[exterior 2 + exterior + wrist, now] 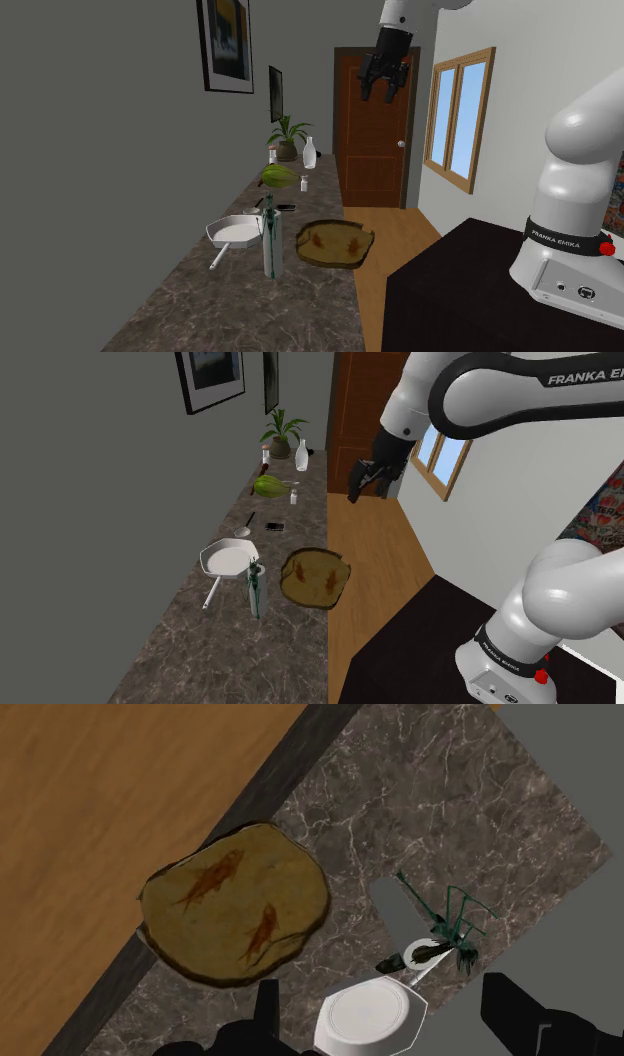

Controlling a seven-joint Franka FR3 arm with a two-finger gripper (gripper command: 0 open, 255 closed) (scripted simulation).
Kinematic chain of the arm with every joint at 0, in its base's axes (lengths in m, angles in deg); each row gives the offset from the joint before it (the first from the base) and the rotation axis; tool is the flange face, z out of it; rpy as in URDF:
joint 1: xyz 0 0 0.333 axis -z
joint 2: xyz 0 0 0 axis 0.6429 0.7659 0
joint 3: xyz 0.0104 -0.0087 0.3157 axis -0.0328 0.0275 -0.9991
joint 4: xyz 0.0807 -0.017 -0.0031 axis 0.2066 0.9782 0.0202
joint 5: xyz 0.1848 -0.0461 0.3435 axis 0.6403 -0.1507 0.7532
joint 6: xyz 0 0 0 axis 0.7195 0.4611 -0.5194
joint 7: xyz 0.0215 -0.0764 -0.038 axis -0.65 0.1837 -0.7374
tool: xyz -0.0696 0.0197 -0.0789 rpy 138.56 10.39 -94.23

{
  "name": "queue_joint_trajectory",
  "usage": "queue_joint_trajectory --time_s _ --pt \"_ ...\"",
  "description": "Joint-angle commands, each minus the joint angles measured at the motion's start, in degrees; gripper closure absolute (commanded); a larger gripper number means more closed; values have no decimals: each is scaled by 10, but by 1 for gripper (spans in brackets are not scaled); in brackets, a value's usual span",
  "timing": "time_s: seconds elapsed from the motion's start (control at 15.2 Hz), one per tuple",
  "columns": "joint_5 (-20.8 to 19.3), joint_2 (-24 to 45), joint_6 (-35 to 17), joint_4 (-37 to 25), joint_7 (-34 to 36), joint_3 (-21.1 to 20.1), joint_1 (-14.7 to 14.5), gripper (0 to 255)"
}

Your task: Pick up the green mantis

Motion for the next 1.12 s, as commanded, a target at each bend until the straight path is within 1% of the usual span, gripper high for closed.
queue_joint_trajectory --time_s 0.0,0.33,0.46,0.59,0.73,0.86,0.92,1.06 --pt "2 32 -46 5 21 -24 2 0" --pt "-10 116 -150 8 82 -88 15 0" --pt "-26 155 -189 2 112 -116 26 0" --pt "-49 197 -226 -8 147 -145 41 0" --pt "-86 243 -260 -21 190 -176 60 0" --pt "-138 292 -289 -39 244 -209 83 0" --pt "-171 319 -301 -49 276 -224 95 0" --pt "-254 376 -318 -75 350 -248 113 0"
